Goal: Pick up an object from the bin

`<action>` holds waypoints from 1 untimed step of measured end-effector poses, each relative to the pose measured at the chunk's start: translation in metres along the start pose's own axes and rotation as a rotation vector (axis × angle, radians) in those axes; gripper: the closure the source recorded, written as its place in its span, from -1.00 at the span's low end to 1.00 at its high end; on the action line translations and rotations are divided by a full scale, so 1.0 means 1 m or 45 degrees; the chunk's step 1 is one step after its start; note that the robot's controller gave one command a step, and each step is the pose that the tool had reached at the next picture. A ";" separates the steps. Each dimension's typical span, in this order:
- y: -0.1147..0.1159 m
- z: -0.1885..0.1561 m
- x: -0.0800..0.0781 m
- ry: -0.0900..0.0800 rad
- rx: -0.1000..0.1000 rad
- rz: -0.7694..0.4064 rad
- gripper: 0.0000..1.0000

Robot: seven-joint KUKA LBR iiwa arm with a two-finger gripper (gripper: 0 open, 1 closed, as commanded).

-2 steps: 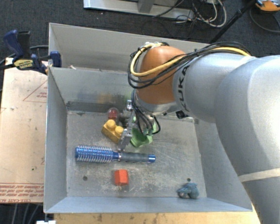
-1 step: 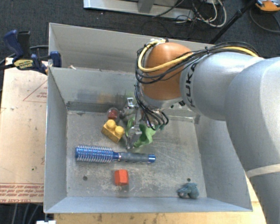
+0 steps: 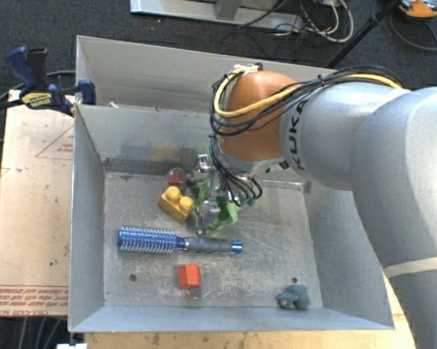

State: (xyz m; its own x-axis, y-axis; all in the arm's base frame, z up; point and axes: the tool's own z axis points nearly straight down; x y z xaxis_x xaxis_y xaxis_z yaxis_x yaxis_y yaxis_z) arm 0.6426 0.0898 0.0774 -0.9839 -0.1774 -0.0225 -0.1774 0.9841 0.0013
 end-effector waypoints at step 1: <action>-0.013 0.001 -0.007 0.014 -0.005 0.110 -1.00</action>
Offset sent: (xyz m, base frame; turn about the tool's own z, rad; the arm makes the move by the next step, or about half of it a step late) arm 0.0058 -0.0158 -0.0074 0.0878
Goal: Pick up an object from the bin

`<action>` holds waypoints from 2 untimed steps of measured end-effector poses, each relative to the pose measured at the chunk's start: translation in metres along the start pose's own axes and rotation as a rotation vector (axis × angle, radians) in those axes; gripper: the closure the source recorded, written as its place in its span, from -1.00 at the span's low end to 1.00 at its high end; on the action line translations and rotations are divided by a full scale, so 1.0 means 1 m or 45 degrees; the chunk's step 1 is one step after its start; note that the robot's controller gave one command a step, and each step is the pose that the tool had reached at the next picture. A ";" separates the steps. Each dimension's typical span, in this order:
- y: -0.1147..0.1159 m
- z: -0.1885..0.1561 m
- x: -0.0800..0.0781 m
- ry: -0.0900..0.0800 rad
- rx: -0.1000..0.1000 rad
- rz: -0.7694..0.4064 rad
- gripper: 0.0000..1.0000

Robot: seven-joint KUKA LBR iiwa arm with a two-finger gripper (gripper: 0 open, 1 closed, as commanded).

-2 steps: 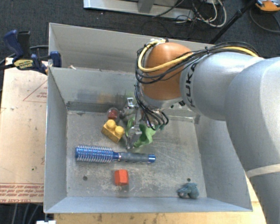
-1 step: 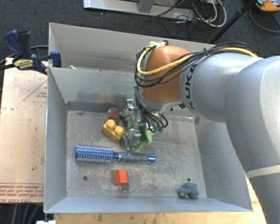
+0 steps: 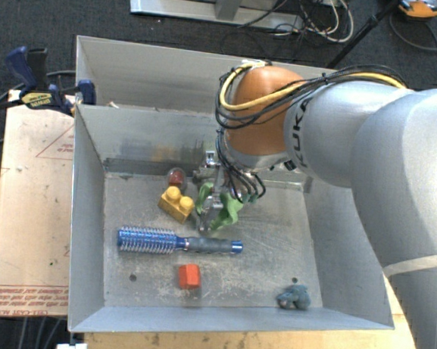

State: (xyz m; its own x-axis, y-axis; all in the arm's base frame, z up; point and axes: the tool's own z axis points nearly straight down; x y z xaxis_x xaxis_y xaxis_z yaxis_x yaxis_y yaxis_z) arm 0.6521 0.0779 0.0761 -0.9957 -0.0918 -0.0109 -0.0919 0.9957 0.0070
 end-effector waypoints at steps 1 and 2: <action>-0.055 0.000 0.001 0.000 -0.001 0.149 -1.00; -0.056 -0.003 -0.001 -0.005 0.005 0.149 1.00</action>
Offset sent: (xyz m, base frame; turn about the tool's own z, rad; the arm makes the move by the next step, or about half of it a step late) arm 0.0004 -0.0582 -0.0061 0.1177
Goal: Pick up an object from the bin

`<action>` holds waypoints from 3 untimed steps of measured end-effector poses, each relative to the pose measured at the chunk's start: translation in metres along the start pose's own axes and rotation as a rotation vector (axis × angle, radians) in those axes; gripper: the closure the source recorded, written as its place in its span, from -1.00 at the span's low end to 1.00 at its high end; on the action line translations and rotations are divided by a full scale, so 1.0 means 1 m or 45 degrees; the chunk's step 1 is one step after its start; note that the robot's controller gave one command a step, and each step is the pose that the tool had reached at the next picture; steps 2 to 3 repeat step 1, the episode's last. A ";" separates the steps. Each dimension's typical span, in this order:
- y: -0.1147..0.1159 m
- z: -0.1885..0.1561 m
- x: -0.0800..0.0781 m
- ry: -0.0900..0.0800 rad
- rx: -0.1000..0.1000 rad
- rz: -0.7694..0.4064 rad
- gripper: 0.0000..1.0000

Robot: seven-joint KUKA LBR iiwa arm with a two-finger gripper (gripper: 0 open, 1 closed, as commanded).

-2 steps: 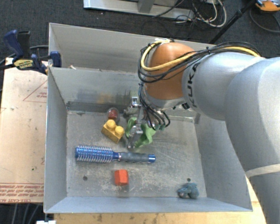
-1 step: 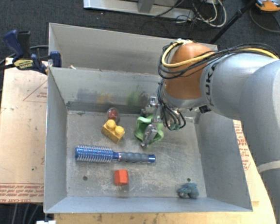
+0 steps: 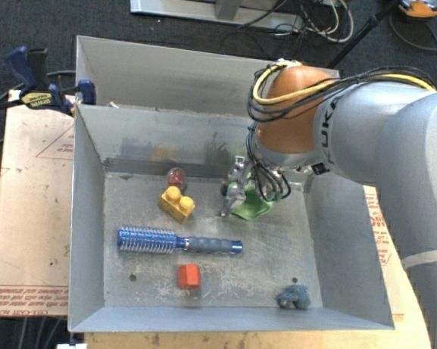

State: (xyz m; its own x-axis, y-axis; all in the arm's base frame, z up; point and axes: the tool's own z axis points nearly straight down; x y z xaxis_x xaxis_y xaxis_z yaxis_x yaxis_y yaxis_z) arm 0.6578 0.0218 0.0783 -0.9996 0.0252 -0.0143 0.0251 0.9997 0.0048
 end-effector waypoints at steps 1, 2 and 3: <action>0.013 -0.134 0.015 0.005 0.004 -0.022 1.00; 0.013 -0.134 0.015 0.005 0.004 -0.022 1.00; 0.013 -0.134 0.015 0.005 0.004 -0.022 1.00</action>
Offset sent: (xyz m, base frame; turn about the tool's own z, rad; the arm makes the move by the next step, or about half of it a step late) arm -0.0188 0.0119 0.1289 -0.0150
